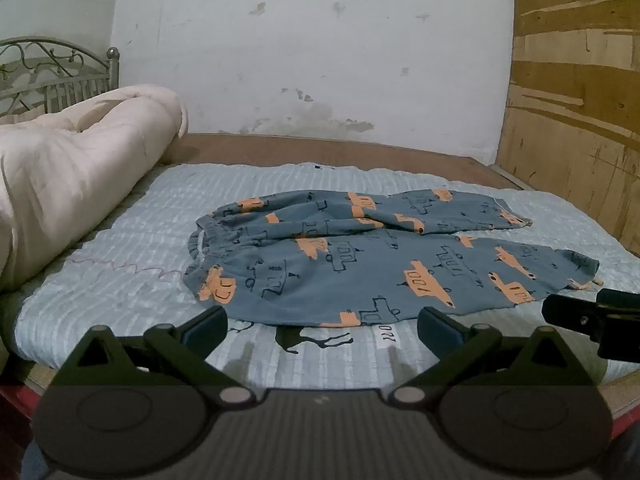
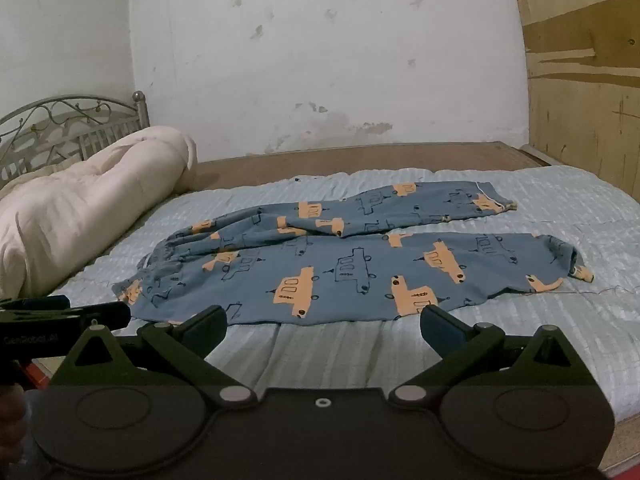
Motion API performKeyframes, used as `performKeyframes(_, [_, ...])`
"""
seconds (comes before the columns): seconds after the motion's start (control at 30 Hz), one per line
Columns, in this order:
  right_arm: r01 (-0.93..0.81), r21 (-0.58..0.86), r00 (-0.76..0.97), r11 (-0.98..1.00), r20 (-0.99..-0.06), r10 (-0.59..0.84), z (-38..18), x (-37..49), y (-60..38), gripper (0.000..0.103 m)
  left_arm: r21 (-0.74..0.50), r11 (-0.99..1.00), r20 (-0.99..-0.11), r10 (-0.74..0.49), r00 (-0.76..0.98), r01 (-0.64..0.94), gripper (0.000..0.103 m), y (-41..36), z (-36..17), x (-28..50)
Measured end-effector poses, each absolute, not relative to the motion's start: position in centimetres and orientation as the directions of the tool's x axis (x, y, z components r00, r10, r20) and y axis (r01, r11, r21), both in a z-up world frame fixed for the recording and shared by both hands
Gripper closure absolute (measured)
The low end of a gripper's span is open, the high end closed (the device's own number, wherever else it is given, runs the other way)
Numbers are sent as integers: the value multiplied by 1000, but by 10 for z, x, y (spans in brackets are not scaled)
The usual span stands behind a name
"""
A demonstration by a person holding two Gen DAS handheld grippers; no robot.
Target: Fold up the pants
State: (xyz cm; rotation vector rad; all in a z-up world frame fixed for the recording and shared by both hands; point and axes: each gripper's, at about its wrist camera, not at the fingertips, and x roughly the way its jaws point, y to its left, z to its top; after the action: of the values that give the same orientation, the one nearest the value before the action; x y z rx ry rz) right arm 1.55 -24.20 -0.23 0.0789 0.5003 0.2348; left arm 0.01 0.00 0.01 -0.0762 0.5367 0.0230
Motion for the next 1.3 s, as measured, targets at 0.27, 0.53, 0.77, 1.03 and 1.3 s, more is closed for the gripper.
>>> performKeyframes(0.27, [-204,140,847,969,-471,246,-2,16,-243,1,-69,997,-512,-4,859,-37,0,0,-1,1])
performKeyframes(0.53, [-198,143,848,970,-472,243,-2,18,-245,1,-75,996,-518,-7,856,-37,0,6,0,0])
performKeyframes(0.77, [-190,145,848,971,-475,237,-2,20,-245,1,-74,996,-519,-1,855,-44,0,3,0,3])
performKeyframes(1.03, [-190,145,848,971,-474,237,-1,19,-245,1,-72,996,-520,0,854,-43,0,3,1,4])
performKeyframes(1.3, [-190,145,847,971,-475,236,-2,19,-245,1,-69,997,-521,-1,853,-41,0,2,2,4])
